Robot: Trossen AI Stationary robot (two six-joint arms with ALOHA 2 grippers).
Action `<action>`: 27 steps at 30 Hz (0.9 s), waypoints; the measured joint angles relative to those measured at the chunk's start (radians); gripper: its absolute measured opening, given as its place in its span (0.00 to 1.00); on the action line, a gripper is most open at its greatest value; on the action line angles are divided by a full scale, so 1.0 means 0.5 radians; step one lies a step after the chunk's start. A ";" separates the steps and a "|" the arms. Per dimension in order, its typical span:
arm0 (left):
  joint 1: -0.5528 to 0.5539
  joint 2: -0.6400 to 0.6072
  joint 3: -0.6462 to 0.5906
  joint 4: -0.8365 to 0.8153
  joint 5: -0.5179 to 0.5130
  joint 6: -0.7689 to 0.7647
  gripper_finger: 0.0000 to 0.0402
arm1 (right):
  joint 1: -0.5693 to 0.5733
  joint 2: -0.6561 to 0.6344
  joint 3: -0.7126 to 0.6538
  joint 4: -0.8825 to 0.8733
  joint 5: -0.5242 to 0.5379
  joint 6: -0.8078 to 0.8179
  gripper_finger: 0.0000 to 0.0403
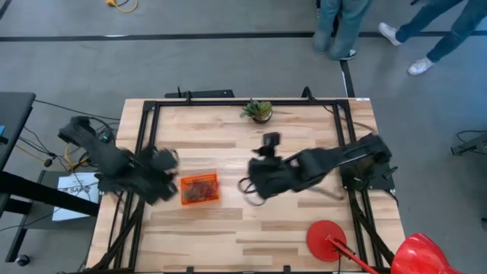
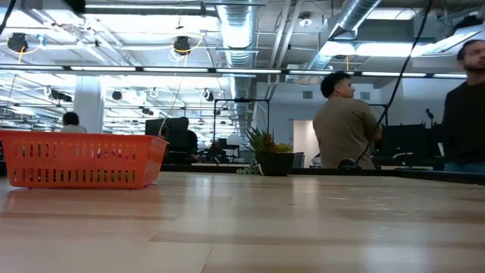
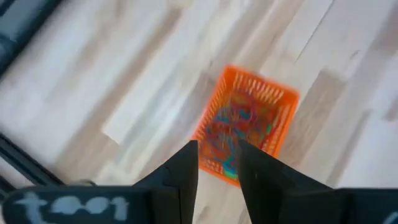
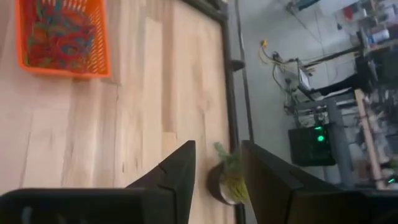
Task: Pick and place rubber bands into bin
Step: Return to Home Position
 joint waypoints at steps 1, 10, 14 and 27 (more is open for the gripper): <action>-0.009 -0.068 0.062 -0.064 -0.039 0.028 0.24 | 0.017 -0.062 0.000 -0.047 -0.002 0.050 0.30; -0.088 -0.775 0.190 -0.158 -0.361 0.238 0.24 | 0.049 -0.612 -0.001 -0.488 -0.472 0.678 0.30; -0.117 -1.114 -0.028 0.049 -0.385 0.391 0.24 | 0.024 -0.821 -0.186 -0.452 -0.589 0.767 0.31; -0.141 -2.016 -1.363 1.816 0.450 1.481 0.24 | 0.103 -2.003 -2.006 0.998 -0.815 0.666 0.31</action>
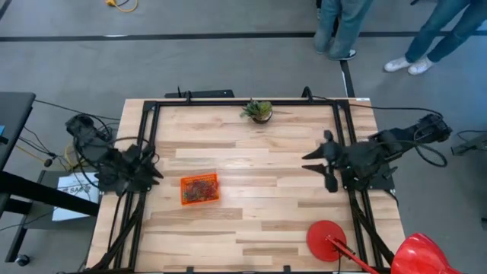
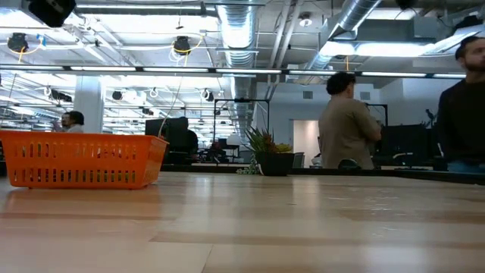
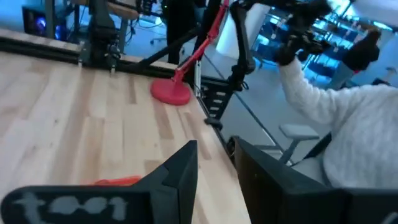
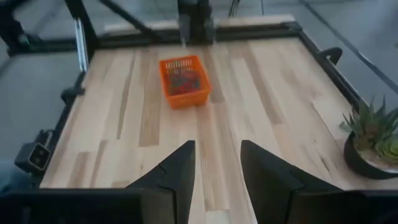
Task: Pick and place rubber bands into bin
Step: Return to Home Position
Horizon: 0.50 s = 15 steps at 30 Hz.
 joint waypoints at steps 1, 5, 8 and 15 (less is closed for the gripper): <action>0.001 -0.060 -0.017 -0.026 -0.002 0.034 0.24 | -0.011 -0.118 -0.129 0.085 -0.001 -0.002 0.30; 0.002 -0.380 0.020 -0.023 -0.144 0.230 0.24 | -0.100 -0.584 -0.583 0.476 -0.135 -0.065 0.31; -0.001 -0.414 0.031 0.205 -0.205 0.516 0.24 | -0.182 -0.858 -0.903 0.919 -0.448 -0.225 0.30; 0.008 -0.273 -0.300 0.694 0.020 0.761 0.24 | -0.499 -1.176 -1.362 1.342 -0.752 -0.365 0.30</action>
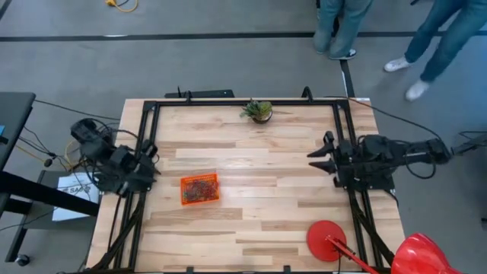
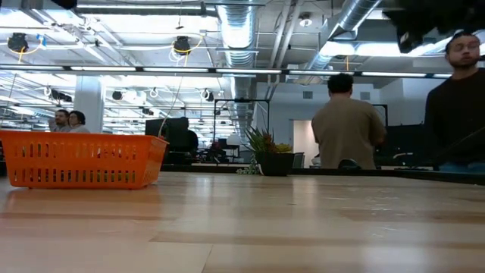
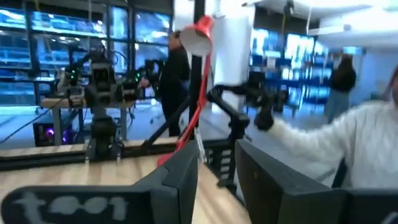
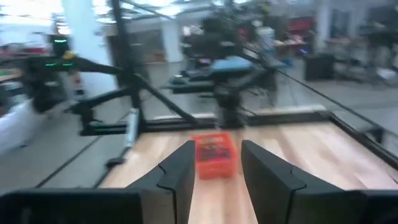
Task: Pick and place rubber bands into bin
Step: Return to Home Position
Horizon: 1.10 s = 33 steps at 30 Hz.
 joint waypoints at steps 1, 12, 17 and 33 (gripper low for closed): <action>0.009 -0.003 -0.041 0.054 -0.004 -0.045 0.24 | -0.058 -0.011 -0.030 -0.006 -0.011 0.017 0.31; 0.131 -0.083 -0.495 0.536 0.076 -0.179 0.24 | -0.406 -0.035 -0.390 0.484 -0.467 0.187 0.30; 0.178 -0.156 -0.555 0.557 0.153 -0.218 0.24 | -0.438 -0.032 -0.450 0.476 -0.468 0.248 0.31; 0.182 -0.147 -0.895 0.816 0.128 -0.258 0.24 | -0.485 -0.051 -0.523 0.454 -0.420 0.227 0.31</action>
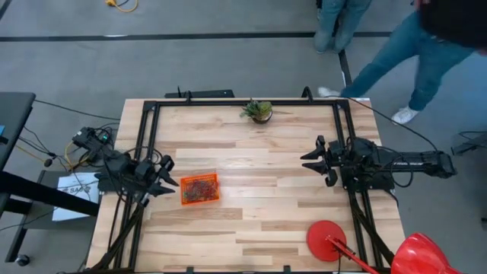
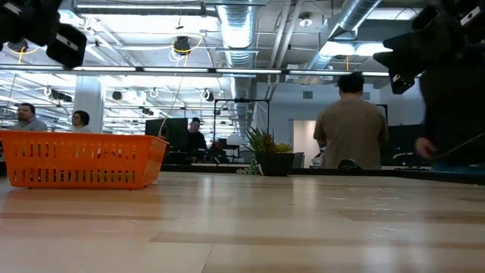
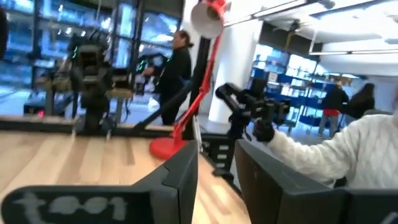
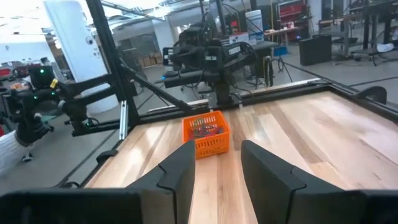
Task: Pick and place rubber bands into bin
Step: Return to Home Position
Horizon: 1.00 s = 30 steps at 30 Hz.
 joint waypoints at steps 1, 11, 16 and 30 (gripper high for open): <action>0.000 -0.003 0.000 -0.033 -0.015 -0.029 0.24 | 0.000 0.000 0.000 -0.001 0.000 -0.005 0.31; 0.000 -0.001 0.000 -0.273 -0.098 -0.143 0.24 | 0.002 0.001 0.000 -0.137 0.000 -0.004 0.30; 0.000 0.030 -0.001 -0.285 -0.250 -0.175 0.24 | 0.002 0.001 0.000 -0.303 -0.001 -0.004 0.31; 0.000 0.029 -0.002 -0.287 -0.238 -0.160 0.24 | 0.002 0.000 0.000 -0.555 0.000 -0.004 0.30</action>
